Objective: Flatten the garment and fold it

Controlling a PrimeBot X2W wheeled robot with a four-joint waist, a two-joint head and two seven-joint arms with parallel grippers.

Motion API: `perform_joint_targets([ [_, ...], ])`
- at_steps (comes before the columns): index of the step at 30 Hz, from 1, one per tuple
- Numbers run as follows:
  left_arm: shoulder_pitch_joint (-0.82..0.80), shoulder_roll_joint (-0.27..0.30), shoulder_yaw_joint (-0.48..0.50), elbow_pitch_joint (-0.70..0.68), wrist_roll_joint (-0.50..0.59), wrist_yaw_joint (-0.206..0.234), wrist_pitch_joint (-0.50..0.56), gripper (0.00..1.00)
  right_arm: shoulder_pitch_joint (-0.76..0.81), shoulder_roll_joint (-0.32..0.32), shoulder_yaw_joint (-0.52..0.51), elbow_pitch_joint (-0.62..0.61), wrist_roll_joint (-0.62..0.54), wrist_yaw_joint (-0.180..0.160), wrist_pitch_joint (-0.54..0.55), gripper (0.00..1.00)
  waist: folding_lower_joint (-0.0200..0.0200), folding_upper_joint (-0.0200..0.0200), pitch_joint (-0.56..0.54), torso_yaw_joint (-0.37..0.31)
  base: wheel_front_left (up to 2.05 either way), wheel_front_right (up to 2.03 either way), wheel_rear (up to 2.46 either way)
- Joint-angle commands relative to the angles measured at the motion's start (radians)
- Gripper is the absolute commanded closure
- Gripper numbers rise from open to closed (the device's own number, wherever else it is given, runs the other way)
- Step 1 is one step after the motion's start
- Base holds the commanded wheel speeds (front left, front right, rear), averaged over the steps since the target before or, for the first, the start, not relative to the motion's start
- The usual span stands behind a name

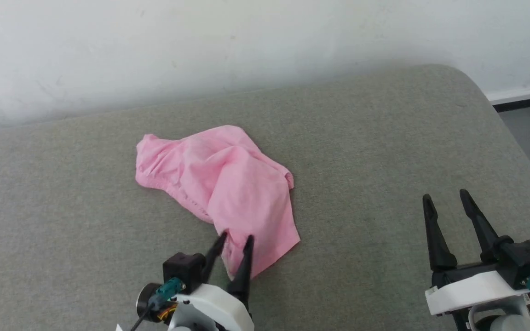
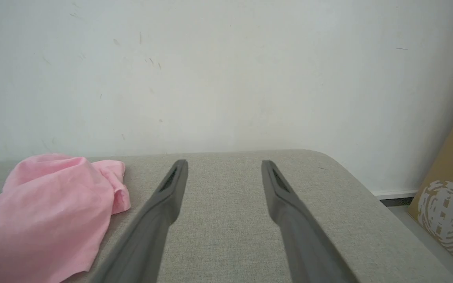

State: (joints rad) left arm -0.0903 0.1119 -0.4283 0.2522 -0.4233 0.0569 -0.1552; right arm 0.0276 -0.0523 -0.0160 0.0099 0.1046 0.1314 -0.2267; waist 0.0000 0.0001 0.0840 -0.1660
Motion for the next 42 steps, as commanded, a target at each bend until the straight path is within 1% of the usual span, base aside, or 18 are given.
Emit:
perform_joint_targets([
  [1,0.002,-0.002,-0.002,-0.013,0.011,0.008,-0.024,0.0,0.008,0.002,0.0,-0.006,-0.005,-0.001,0.004,0.0,0.0,-0.0001,-0.007,0.015,0.0,0.0,0.0],
  [5,-0.01,-0.006,0.004,-0.062,0.045,0.019,-0.084,0.0,0.014,0.002,0.001,-0.015,-0.013,-0.001,0.014,0.0,0.0,-0.0001,-0.022,0.042,0.0,0.0,0.0],
  [11,0.004,-0.005,0.06,-0.129,0.051,0.03,-0.104,0.0,0.032,0.002,0.006,-0.034,-0.022,-0.001,0.031,0.0,0.0,-0.0001,-0.046,0.071,0.0,0.0,0.0],
  [18,0.043,0.038,0.17,-0.181,0.079,0.06,-0.106,0.0,0.048,0.002,0.003,-0.055,-0.026,-0.001,0.046,0.0,0.0,-0.0001,-0.058,0.089,0.0,0.0,0.0],
  [23,0.077,0.066,0.243,-0.196,0.085,0.058,-0.106,0.0,0.049,0.002,0.012,-0.053,-0.018,-0.001,0.058,0.0,0.0,-0.0001,-0.056,0.106,0.0,0.0,0.0],
  [26,0.091,0.083,0.271,-0.198,0.093,0.05,-0.106,0.0,0.039,0.002,0.035,-0.039,-0.01,-0.001,0.074,0.0,0.0,-0.0001,-0.051,0.119,0.0,0.0,0.0],
  [29,0.097,0.087,0.294,-0.208,0.098,0.04,-0.106,0.0,0.024,0.002,0.086,-0.001,-0.008,-0.001,0.137,0.0,0.0,-0.0001,-0.045,0.136,0.0,0.0,0.0],
  [33,0.103,0.081,0.306,-0.213,0.107,0.025,-0.106,0.0,-0.039,-0.01,0.184,0.083,0.018,-0.001,0.284,0.0,0.0,-0.0001,-0.03,0.162,0.0,0.0,0.0],
  [37,0.097,0.066,0.311,-0.213,0.117,0.012,-0.106,0.0,-0.133,-0.069,0.337,0.17,0.096,-0.001,0.445,0.0,0.0,-0.0001,-0.013,0.197,0.0,0.0,0.0],
  [42,0.08,0.04,0.321,-0.224,0.138,-0.004,-0.106,0.0,-0.268,-0.157,0.56,0.252,0.204,-0.001,0.598,0.0,0.0,-0.0001,0.009,0.241,0.0,0.0,0.0],
])
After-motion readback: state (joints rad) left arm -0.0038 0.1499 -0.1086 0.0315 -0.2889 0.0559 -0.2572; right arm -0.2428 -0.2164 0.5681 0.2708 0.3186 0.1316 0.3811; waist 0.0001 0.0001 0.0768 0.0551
